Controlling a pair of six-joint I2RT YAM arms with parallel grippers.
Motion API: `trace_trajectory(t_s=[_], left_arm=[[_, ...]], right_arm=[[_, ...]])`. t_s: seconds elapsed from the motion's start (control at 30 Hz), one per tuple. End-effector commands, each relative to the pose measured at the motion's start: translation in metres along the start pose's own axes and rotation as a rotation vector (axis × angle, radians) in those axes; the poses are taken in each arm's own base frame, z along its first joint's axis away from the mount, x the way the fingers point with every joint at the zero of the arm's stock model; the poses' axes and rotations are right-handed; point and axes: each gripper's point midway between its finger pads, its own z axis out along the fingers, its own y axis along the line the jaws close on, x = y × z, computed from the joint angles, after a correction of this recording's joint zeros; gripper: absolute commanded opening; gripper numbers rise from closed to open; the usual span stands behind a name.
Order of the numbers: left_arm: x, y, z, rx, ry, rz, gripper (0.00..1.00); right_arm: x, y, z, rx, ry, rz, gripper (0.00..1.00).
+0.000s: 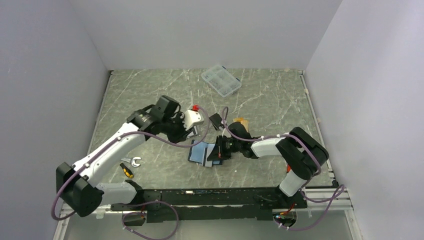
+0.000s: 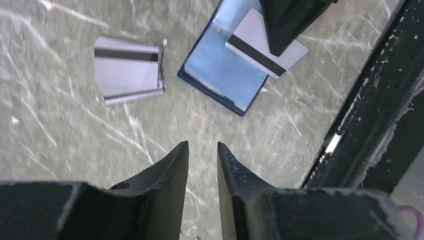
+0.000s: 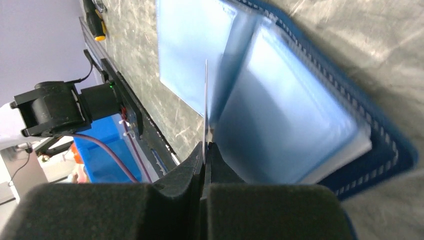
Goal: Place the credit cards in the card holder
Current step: Turn over the card slot in the card holder.
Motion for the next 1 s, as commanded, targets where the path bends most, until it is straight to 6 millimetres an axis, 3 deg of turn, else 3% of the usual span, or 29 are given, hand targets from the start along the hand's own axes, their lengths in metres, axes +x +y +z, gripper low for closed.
trace_trajectory(t_s=[0.0,0.23,0.5,0.7,0.97], left_arm=[[-0.026,0.01,0.031,-0.07,-0.032,0.064,0.32],[-0.038,-0.022,0.077,0.066,-0.022,0.144,0.35],[0.001,-0.02,0.129,0.067,0.106,0.171,0.26],[0.024,-0.02,0.136,0.06,0.148,0.168,0.21],[0.029,-0.028,0.145,0.104,0.164,0.152,0.19]], right_arm=[[-0.003,0.005,-0.016,0.036,-0.043,-0.046,0.0],[-0.005,0.003,-0.023,0.061,-0.052,-0.042,0.0],[-0.005,-0.007,-0.023,0.085,-0.055,-0.019,0.0],[-0.009,-0.022,-0.031,0.119,-0.072,0.004,0.0],[-0.015,-0.029,-0.032,0.119,-0.078,0.033,0.0]])
